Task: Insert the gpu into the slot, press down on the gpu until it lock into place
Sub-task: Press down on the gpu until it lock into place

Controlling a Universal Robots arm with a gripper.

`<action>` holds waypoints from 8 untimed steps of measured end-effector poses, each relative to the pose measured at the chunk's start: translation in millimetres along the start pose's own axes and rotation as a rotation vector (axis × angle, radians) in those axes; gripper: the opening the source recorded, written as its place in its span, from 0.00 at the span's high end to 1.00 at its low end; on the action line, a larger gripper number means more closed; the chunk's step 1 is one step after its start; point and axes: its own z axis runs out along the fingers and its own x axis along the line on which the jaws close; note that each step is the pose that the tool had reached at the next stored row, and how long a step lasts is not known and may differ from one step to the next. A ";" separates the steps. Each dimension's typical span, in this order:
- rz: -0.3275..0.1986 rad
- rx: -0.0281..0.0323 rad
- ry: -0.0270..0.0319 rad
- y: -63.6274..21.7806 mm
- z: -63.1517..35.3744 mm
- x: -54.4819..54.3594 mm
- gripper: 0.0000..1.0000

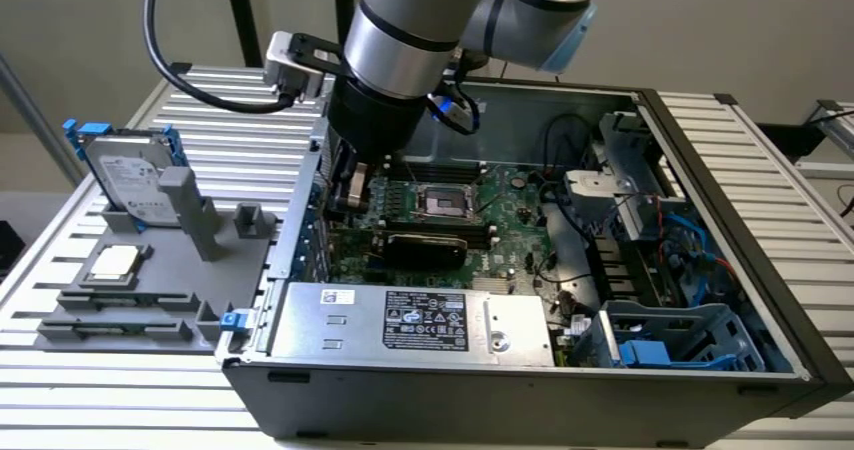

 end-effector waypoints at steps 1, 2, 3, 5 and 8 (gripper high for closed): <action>0.002 -0.0001 -0.0005 0.1 -0.2 0.0 0.89; 0.006 -0.0001 -0.0016 0.1 -0.5 0.0 0.89; 0.011 0.0001 -0.0030 0.2 -0.6 0.0 0.89; 0.022 0.0006 -0.0070 0.2 -0.6 -0.2 0.89; 0.033 0.0011 -0.0106 0.1 -0.5 -0.3 0.89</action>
